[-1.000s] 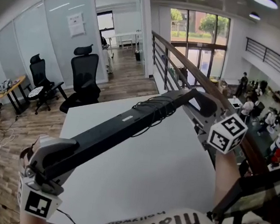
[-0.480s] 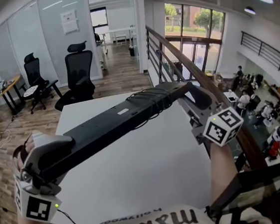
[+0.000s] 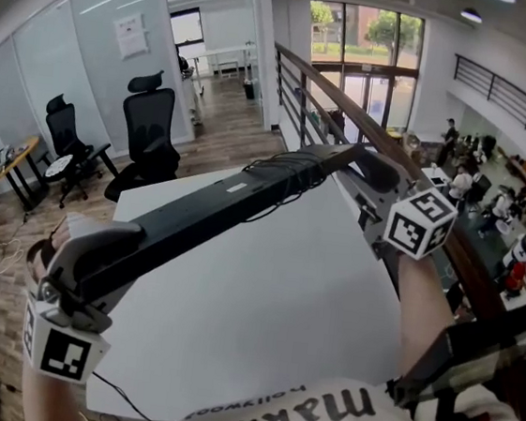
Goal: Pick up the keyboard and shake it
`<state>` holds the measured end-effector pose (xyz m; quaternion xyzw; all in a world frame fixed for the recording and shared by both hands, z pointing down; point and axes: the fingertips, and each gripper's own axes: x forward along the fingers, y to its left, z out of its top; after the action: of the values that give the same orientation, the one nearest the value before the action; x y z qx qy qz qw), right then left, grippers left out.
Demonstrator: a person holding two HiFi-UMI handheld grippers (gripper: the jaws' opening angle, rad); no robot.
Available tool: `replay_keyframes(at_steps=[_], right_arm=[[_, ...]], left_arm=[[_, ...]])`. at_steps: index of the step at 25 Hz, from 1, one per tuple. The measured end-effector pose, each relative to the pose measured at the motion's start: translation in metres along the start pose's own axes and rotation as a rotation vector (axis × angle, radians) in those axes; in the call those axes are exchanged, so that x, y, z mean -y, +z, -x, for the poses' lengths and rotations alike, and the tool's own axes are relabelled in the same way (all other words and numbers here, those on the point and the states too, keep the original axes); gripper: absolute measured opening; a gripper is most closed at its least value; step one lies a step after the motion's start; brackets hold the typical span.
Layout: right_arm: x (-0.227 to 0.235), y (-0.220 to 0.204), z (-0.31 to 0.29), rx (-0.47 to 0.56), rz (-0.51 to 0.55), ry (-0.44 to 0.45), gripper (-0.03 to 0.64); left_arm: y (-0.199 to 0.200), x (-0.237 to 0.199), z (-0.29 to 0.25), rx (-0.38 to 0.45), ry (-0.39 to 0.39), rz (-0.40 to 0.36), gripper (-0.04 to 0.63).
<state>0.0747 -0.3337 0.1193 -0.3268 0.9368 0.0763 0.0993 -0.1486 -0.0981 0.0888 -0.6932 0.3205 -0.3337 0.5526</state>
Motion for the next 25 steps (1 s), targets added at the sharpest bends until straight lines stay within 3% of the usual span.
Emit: replay_keyframes(at_steps=[6,10,25], right_arm=[[0.004,0.006,0.002,0.055,-0.022,-0.026,0.242],[0.001,0.011,0.002,0.073,-0.009,-0.011,0.239],[0.006,0.044,0.006,0.106,0.065,-0.006,0.239]], left_arm=[[0.008,-0.011,-0.002,-0.015,-0.005,-0.145,0.086],[0.007,-0.015,0.003,-0.001,0.003,-0.134,0.090],[0.002,-0.032,0.001,0.067,0.021,0.187,0.074]])
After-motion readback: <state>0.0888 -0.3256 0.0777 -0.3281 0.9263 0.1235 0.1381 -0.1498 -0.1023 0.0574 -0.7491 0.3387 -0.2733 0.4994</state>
